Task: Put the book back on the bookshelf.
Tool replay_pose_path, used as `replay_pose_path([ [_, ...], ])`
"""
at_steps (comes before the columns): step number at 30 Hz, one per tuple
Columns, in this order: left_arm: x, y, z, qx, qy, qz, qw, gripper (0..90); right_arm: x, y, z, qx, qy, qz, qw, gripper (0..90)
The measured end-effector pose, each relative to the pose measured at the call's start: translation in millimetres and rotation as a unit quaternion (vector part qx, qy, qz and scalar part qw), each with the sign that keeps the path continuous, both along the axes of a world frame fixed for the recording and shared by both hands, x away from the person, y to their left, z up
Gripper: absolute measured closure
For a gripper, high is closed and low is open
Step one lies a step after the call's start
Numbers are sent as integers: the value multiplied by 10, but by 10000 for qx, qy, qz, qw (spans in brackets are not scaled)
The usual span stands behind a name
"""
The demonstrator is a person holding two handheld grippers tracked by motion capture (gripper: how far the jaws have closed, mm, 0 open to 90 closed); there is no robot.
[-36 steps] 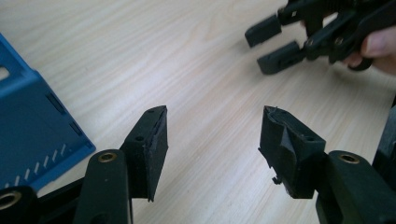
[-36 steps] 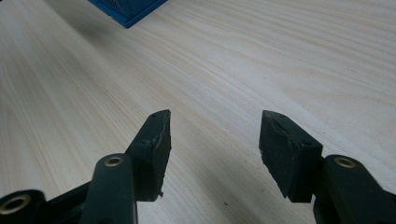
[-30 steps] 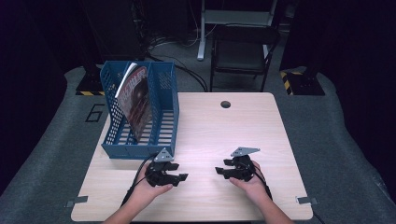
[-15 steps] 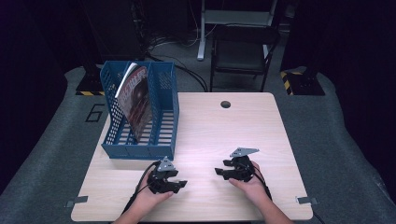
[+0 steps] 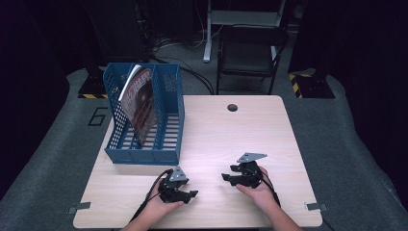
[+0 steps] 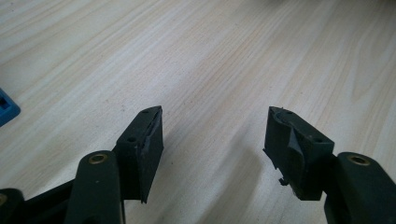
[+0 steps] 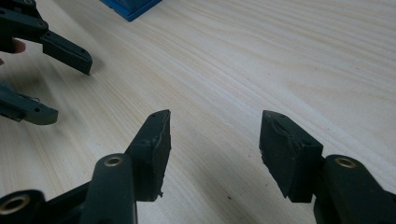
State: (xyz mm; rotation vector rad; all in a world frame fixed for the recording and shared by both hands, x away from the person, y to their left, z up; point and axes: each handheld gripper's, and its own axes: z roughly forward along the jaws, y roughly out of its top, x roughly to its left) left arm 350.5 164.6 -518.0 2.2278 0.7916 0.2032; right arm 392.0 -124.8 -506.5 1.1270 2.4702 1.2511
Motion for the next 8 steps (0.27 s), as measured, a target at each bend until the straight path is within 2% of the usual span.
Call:
replay_pose_path([
  [2, 6, -12, -1, -8, 34, -18, 10000, 369, -5, -12, -4, -74, -51, 12, 10000, 434],
  [4, 13, -21, -3, -42, 29, -27, 10000, 366, -26, -16, 3, -69, 23, -20, 10000, 434],
  [8, 41, -40, -15, -48, 16, -54, 10000, 361, -43, -50, 5, -135, -90, -49, 9999, 432],
])
